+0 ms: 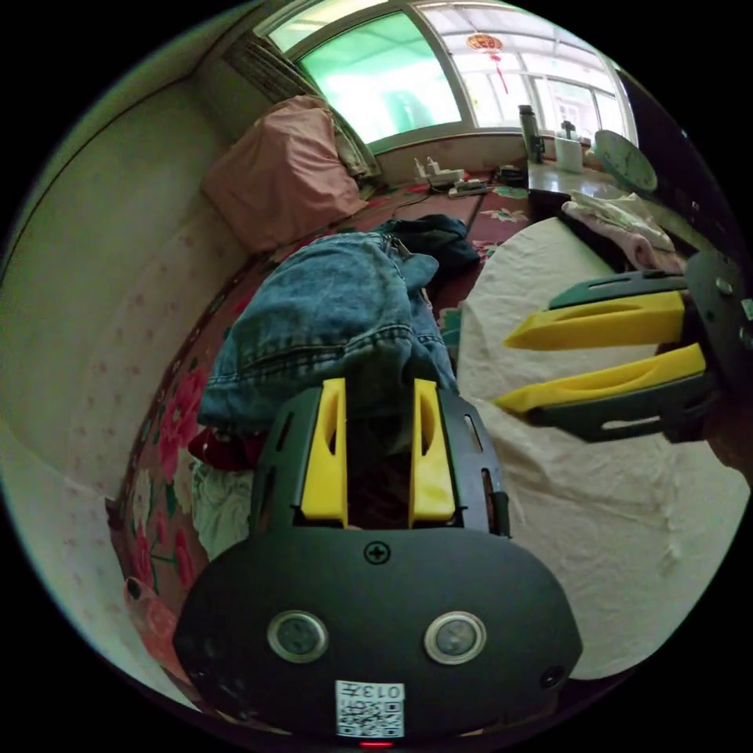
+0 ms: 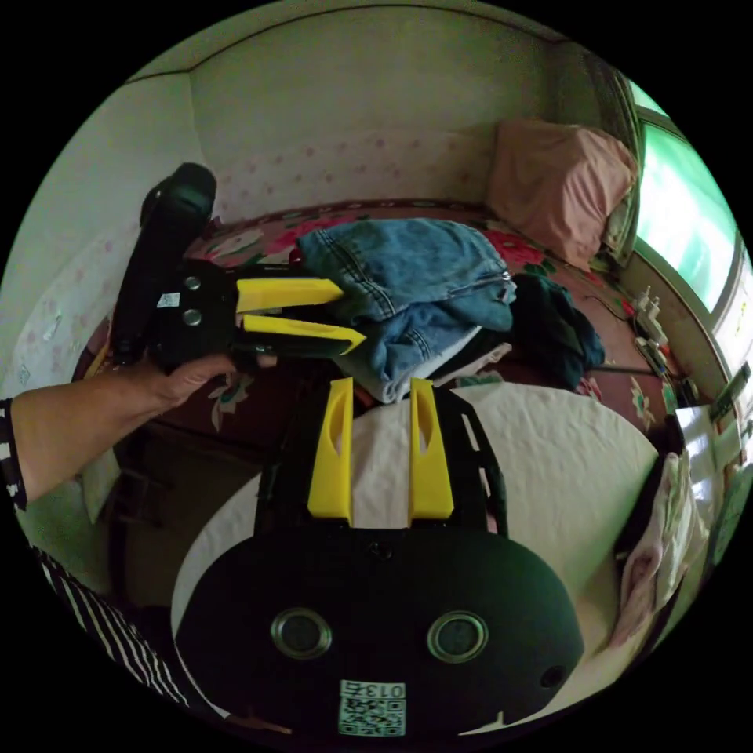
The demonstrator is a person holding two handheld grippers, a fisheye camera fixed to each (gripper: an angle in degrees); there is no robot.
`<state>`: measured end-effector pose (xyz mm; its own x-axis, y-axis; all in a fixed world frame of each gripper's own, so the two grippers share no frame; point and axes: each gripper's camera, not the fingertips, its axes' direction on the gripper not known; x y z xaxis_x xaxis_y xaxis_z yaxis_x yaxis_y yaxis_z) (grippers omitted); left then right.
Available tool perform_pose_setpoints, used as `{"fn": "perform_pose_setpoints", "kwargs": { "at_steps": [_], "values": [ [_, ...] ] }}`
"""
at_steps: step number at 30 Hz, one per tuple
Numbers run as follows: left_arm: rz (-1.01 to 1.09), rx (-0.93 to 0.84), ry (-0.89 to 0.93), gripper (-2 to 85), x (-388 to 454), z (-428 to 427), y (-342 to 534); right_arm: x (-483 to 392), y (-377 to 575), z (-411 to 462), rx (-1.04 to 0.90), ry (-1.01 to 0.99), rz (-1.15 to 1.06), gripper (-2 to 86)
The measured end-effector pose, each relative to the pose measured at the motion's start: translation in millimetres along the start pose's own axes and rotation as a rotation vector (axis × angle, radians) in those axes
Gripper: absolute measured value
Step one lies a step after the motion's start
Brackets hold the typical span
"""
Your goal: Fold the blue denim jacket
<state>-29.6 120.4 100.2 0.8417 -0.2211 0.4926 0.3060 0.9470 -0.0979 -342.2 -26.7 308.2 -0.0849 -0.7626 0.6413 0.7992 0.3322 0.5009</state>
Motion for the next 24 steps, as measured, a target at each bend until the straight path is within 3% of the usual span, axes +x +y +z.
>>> {"fn": "perform_pose_setpoints", "kwargs": {
  "at_steps": [8, 14, 19, 24],
  "values": [
    [0.019, -0.021, 0.256, 7.6, -81, 0, -1, -3, -56, 54, -0.095, -0.028, 0.033, 11.4],
    [0.124, -0.009, 0.14, 3.5, -89, -17, 4, -16, -84, 60, -0.196, 0.019, 0.052, 4.0],
    [-0.082, 0.16, 0.309, 1.7, -169, -71, 6, -19, -107, -22, -0.053, 0.055, 0.005, 1.7],
    [-0.144, 0.314, 0.302, 1.2, -232, -150, -7, -22, -141, -123, 0.093, 0.123, -0.03, 1.2]
  ]
}}
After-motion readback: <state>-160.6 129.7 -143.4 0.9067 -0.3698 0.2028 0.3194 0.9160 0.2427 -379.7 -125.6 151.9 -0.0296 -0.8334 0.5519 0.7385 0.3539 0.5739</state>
